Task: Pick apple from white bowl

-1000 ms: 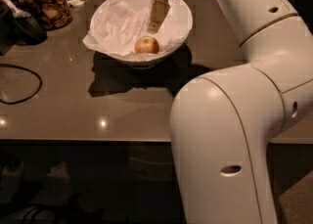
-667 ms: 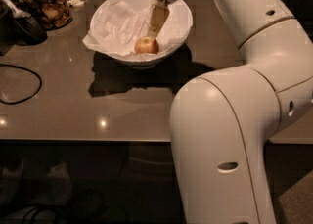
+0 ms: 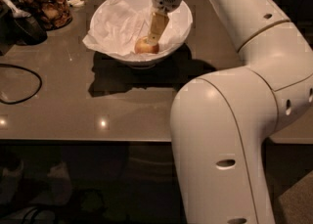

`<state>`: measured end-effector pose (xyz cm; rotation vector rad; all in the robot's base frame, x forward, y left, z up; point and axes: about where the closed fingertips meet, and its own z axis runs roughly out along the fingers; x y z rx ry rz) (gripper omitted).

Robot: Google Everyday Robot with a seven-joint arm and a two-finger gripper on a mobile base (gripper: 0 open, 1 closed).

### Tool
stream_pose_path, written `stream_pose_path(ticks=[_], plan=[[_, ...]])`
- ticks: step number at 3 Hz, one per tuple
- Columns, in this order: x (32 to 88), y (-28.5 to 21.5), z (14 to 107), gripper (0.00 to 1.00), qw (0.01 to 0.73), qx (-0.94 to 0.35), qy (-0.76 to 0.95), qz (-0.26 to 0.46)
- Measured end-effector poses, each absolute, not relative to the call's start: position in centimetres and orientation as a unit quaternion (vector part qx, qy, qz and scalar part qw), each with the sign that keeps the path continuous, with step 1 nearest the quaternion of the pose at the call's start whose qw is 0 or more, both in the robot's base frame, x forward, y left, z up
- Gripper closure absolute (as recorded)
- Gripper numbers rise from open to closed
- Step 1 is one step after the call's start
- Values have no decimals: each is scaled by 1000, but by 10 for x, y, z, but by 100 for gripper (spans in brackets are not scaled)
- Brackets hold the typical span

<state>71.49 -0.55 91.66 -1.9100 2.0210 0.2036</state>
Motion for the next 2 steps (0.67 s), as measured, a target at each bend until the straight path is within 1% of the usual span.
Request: stream_pose_path(ticks=[2], plan=[[711, 2, 896, 36, 162, -678, 710, 97]])
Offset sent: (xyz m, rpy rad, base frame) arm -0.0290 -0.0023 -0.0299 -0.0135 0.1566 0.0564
